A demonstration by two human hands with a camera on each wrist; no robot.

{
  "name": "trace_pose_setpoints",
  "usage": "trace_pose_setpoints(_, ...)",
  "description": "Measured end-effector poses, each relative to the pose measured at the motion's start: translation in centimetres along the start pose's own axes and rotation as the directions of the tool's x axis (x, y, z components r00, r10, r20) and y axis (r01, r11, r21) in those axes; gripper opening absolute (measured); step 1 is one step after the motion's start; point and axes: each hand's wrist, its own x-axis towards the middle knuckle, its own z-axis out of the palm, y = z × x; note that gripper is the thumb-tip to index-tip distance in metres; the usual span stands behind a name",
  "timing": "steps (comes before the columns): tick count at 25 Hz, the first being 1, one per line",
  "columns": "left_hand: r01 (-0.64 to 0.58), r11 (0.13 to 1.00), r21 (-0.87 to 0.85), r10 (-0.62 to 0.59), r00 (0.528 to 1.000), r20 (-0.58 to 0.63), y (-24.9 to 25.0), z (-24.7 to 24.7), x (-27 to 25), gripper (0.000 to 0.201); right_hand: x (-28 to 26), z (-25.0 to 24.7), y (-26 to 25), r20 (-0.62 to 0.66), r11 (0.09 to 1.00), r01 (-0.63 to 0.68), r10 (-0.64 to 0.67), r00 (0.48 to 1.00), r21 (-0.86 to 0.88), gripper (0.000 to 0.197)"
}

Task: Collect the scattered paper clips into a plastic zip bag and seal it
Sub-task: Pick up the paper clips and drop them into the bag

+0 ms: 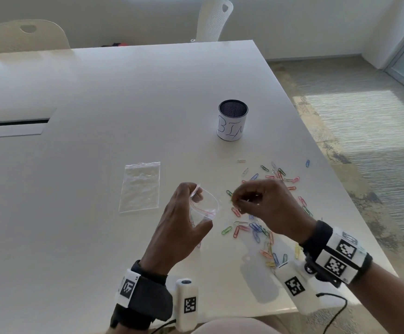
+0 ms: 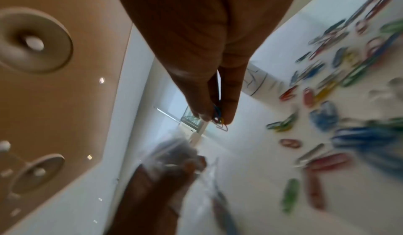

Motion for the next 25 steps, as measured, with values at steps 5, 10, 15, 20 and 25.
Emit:
trace_pose_setpoints(5, -0.012, 1.0, -0.007, 0.012, 1.0, 0.02, 0.2, 0.4, 0.2, 0.055, 0.5, 1.3, -5.3, -0.152, 0.964, 0.063, -0.024, 0.988, 0.258, 0.006)
trace_pose_setpoints(10, -0.011, 1.0, -0.023, 0.012, 1.0, 0.029, 0.2, 0.6, 0.4, 0.051, 1.0, 3.7, -6.2, -0.11, 0.994, 0.105, -0.1, 0.989, 0.035, 0.009)
trace_pose_setpoints(15, -0.016, 1.0, -0.007, 0.016, 0.999, 0.033, 0.2, 0.6, 0.4, 0.053, 0.6, 1.7, -6.9, -0.108, 0.988, 0.147, -0.15, 0.983, -0.039, 0.009)
trace_pose_setpoints(20, -0.036, 0.999, -0.004, 0.036, 0.999, 0.034, 0.2, 0.6, 0.3, 0.054, -1.3, -2.3, -4.0, -0.188, 0.993, -0.039, 0.019, 0.982, -0.107, 0.014)
trace_pose_setpoints(25, -0.029, 1.0, 0.005, 0.028, 0.999, 0.033, 0.4, 0.7, 0.3, 0.054, -5.7, -4.3, 0.4, -0.05, 0.832, -0.312, 0.327, 0.944, -0.458, 0.072)
